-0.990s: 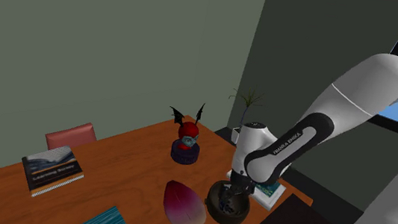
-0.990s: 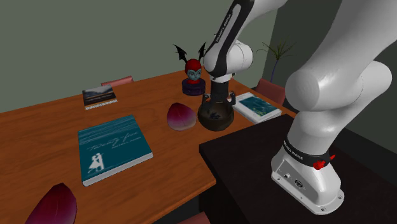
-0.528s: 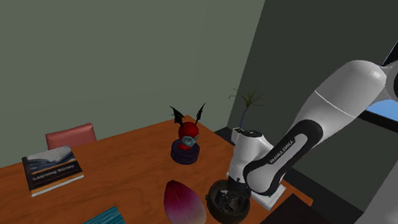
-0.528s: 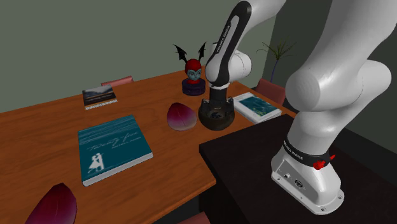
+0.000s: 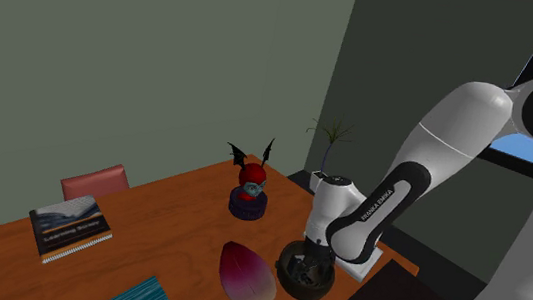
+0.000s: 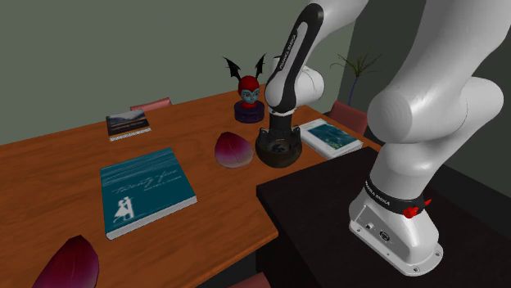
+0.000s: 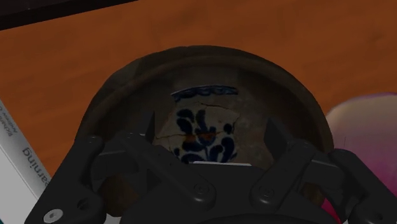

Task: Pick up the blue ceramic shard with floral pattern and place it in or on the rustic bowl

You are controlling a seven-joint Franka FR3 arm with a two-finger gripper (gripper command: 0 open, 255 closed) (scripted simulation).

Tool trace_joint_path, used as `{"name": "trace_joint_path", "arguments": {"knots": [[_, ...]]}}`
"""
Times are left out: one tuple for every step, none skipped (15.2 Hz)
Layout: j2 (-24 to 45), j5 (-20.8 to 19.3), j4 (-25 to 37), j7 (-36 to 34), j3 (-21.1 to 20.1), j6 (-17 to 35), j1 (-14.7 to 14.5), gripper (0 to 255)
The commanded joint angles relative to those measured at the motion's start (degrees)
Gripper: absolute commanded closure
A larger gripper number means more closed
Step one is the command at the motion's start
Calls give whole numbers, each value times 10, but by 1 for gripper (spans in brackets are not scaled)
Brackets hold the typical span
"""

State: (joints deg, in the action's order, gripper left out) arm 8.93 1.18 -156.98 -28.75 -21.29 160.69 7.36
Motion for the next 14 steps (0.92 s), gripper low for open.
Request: {"name": "trace_joint_path", "arguments": {"knots": [[8, 1, -10, 2, 2, -4, 2, 255], [9, 0, -3, 5, 3, -10, 4, 255], [8, 0, 0, 7, 4, -13, 5, 255], [5, 3, 1, 6, 2, -17, 5, 255], [3, 4, 1, 8, 1, -19, 6, 255], [3, 4, 0, 11, 3, -18, 8, 255], [1, 6, 1, 14, 2, -21, 9, 255], [4, 4, 2, 12, 3, -20, 8, 255], [11, -1, -5, -2, 1, -6, 0, 255], [-1, 9, -6, 4, -4, -16, 2, 255], [-13, 19, -8, 11, -9, -25, 5, 255], [-24, 28, -9, 17, -13, -35, 7, 255], [-36, 38, -10, 23, -17, -45, 8, 255], [-47, 47, -11, 29, -20, -55, 9, 255]]}}
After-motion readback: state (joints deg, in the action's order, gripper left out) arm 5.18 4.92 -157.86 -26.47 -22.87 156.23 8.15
